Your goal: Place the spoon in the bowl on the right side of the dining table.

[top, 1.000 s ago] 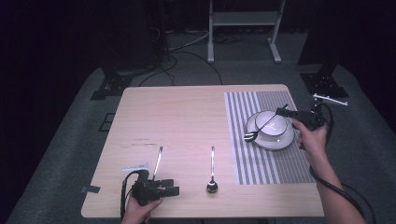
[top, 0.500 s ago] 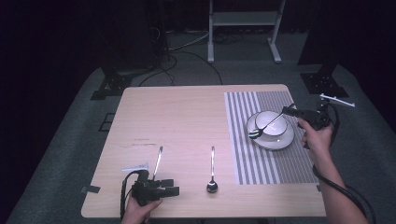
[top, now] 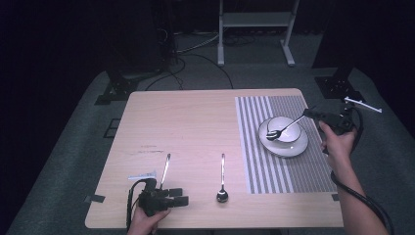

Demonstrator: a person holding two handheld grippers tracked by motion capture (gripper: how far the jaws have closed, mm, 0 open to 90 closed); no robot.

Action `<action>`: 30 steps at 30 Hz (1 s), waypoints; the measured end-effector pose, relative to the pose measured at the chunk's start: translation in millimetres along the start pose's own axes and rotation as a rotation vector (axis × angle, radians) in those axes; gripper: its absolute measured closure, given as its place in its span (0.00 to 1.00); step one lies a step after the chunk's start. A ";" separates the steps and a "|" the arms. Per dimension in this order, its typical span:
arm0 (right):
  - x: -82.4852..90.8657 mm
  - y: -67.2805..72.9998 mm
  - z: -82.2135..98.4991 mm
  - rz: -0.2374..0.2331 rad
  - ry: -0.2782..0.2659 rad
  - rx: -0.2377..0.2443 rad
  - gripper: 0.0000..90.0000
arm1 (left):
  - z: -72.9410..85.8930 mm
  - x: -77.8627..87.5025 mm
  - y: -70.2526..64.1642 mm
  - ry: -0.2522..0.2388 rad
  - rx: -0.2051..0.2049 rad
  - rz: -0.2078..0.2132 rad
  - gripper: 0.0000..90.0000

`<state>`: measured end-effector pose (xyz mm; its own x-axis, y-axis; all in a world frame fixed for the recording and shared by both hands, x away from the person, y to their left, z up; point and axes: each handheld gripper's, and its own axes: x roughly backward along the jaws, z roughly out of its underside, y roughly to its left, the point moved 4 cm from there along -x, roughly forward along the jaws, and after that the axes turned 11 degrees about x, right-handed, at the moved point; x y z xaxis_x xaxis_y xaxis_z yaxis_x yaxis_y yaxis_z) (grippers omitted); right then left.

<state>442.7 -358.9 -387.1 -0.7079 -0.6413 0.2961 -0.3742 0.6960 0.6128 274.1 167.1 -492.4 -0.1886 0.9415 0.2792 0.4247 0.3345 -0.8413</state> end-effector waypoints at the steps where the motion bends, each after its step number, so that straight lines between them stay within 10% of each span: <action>1: 1.0 -1.3 -0.4 0.005 -0.001 -0.004 0.99 | 0.0 0.1 0.0 -0.001 0.001 0.001 0.08; 30: 11.4 -22.5 -4.4 0.111 -0.064 -0.031 0.98 | 0.4 0.0 0.5 0.001 -0.001 -0.001 0.08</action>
<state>445.7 -383.3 -394.3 -0.7807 -0.5388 0.3167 -0.2736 0.7503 0.6019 273.9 167.3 -493.0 -0.1881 0.9413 0.2803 0.4251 0.3353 -0.8408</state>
